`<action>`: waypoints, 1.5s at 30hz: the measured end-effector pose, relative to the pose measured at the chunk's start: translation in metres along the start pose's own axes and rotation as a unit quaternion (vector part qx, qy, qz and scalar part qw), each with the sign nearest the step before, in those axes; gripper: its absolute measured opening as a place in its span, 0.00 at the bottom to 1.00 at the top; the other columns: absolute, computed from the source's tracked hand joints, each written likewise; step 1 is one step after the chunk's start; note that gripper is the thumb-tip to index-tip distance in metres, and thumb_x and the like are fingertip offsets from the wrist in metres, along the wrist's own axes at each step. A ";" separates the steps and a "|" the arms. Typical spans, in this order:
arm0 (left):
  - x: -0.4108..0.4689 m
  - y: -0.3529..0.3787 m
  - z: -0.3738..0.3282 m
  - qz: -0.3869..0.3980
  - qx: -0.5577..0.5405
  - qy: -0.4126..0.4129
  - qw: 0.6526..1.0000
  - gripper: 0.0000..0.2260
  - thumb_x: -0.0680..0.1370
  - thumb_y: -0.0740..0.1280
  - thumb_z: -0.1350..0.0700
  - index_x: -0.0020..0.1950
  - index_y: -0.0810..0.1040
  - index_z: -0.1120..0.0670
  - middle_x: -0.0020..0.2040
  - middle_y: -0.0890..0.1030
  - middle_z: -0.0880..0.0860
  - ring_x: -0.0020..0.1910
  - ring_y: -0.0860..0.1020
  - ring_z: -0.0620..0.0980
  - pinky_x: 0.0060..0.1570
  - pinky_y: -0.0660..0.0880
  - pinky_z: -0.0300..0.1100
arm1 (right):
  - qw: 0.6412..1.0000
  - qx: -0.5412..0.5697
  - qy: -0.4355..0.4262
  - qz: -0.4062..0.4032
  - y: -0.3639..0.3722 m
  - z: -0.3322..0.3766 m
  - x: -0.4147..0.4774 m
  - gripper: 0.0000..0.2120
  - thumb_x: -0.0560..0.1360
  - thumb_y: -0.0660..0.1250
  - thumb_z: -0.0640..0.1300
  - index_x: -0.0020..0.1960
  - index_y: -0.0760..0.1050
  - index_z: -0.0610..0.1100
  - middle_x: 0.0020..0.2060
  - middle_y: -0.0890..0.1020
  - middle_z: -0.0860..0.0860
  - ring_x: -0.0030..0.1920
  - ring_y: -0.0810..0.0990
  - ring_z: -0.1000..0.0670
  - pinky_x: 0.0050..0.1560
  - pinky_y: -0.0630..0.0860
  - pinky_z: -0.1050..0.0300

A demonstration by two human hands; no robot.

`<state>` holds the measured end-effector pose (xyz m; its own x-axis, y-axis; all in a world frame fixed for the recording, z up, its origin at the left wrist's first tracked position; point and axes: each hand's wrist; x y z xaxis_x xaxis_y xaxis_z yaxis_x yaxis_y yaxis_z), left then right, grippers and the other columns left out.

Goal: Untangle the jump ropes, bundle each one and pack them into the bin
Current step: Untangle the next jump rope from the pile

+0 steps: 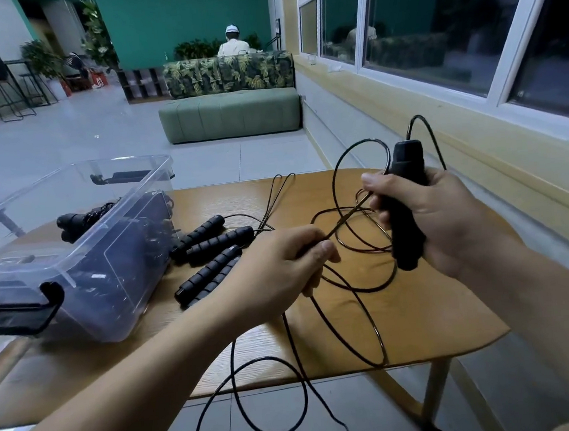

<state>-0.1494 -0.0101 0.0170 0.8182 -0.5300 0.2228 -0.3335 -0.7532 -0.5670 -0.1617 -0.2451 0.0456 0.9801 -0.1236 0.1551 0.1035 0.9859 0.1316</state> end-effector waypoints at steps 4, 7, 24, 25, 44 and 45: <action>-0.001 0.001 -0.001 -0.014 0.002 0.012 1.000 0.10 0.87 0.65 0.53 0.50 0.83 0.52 0.33 0.80 0.51 0.32 0.78 0.45 0.36 0.72 0.37 | 0.997 -0.040 0.015 0.060 0.008 -0.003 -0.006 0.14 0.77 0.76 0.46 0.57 0.81 0.37 0.42 0.85 0.44 0.38 0.80 0.47 0.42 0.78 0.55; -0.001 0.000 -0.001 -0.027 0.003 0.024 0.999 0.09 0.87 0.65 0.54 0.49 0.81 0.51 0.35 0.82 0.52 0.33 0.79 0.46 0.35 0.73 0.39 | 0.991 -0.072 0.026 0.114 0.019 -0.011 -0.012 0.10 0.79 0.75 0.42 0.56 0.82 0.37 0.42 0.86 0.43 0.39 0.80 0.46 0.41 0.78 0.55; 0.000 0.006 0.006 0.010 0.028 0.047 0.998 0.13 0.80 0.76 0.51 0.63 0.79 0.46 0.51 0.84 0.44 0.55 0.83 0.45 0.58 0.81 0.50 | 0.999 -0.006 0.025 0.045 0.019 -0.010 -0.006 0.06 0.78 0.76 0.39 0.52 0.81 0.40 0.37 0.82 0.46 0.35 0.78 0.50 0.38 0.78 0.58; 0.000 0.006 0.005 0.007 0.039 0.045 0.998 0.15 0.79 0.77 0.51 0.64 0.79 0.45 0.52 0.84 0.43 0.56 0.83 0.44 0.58 0.81 0.49 | 0.999 0.001 0.027 0.034 0.018 -0.010 -0.006 0.05 0.78 0.76 0.38 0.52 0.81 0.40 0.37 0.82 0.46 0.35 0.78 0.50 0.38 0.78 0.59; 0.006 0.002 0.010 -0.114 0.103 0.023 0.988 0.06 0.82 0.71 0.48 0.58 0.83 0.42 0.58 0.79 0.39 0.59 0.78 0.37 0.52 0.70 0.28 | 0.999 0.042 0.000 0.001 0.011 0.004 -0.004 0.03 0.79 0.75 0.39 0.50 0.81 0.41 0.38 0.81 0.47 0.36 0.76 0.50 0.39 0.76 0.58; 0.006 0.004 0.010 -0.108 0.102 0.032 0.988 0.05 0.82 0.71 0.49 0.58 0.83 0.43 0.56 0.80 0.40 0.58 0.79 0.38 0.51 0.69 0.27 | 0.999 0.037 -0.001 0.005 0.011 0.004 -0.005 0.03 0.79 0.75 0.39 0.49 0.81 0.41 0.38 0.81 0.47 0.35 0.76 0.50 0.39 0.76 0.58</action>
<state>-0.1415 -0.0122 0.0086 0.8266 -0.3936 0.4023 -0.0470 -0.7606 -0.6475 -0.1658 -0.2337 0.0505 0.9807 -0.1139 0.1588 0.0805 0.9759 0.2027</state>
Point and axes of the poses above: each hand's wrist, its own x-axis towards the middle knuckle, its own y-axis out of the palm, z = x × y
